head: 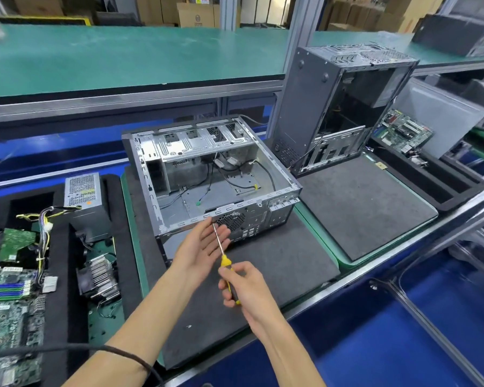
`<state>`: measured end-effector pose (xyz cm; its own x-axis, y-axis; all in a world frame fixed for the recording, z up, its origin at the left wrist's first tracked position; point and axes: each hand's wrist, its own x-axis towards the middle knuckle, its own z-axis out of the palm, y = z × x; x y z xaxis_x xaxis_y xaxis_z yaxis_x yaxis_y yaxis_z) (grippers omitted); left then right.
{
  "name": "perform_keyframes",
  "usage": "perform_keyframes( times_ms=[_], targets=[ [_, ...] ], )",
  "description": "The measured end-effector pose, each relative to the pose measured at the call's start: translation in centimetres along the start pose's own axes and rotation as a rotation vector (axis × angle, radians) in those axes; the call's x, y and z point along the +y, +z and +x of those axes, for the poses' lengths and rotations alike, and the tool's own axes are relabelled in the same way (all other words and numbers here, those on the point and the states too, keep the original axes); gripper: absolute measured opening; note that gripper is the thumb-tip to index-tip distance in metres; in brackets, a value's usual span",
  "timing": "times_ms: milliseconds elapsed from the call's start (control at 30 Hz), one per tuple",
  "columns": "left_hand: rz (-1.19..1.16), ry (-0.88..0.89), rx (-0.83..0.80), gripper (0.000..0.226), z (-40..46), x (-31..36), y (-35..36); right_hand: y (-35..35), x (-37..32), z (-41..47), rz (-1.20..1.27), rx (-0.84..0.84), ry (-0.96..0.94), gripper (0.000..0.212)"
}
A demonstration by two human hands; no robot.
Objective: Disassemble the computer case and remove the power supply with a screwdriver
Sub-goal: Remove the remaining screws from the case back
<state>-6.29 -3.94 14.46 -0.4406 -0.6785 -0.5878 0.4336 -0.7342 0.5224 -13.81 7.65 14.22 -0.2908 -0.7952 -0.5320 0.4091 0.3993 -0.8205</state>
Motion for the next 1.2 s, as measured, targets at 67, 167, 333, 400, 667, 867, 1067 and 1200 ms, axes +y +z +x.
perform_keyframes(
  times_ms=[67,167,333,400,667,867,1067,1200],
  targets=[
    [-0.041,-0.01,0.016,0.024,0.3,0.1,0.5,-0.1,0.0,0.2,-0.078,0.032,-0.011,0.023],
    [-0.094,-0.02,0.041,0.016,0.8,0.0,0.8,-0.8,0.1,0.6,-0.183,0.025,-0.02,0.019],
    [-0.162,0.046,0.041,0.011,1.0,-1.0,0.8,-2.2,0.1,0.9,-0.286,-0.011,-0.023,0.024],
    [-0.164,0.075,0.017,0.011,1.0,-1.1,0.8,-3.0,0.2,0.8,-0.322,-0.041,-0.026,0.021],
    [0.623,0.45,0.233,0.014,0.9,-5.1,-1.6,-7.5,1.4,1.5,-0.362,0.0,0.045,0.027],
    [0.937,0.617,0.346,0.01,1.2,-8.3,-2.8,-9.5,2.4,2.5,-0.493,0.053,0.097,0.031],
    [1.176,0.647,0.392,0.008,1.9,-10.8,-3.0,-12.1,2.2,3.4,-0.312,0.075,0.148,0.027],
    [1.592,0.688,0.335,0.007,2.2,-12.7,-3.1,-12.9,2.0,4.0,-0.292,0.011,0.17,0.026]
  ],
)
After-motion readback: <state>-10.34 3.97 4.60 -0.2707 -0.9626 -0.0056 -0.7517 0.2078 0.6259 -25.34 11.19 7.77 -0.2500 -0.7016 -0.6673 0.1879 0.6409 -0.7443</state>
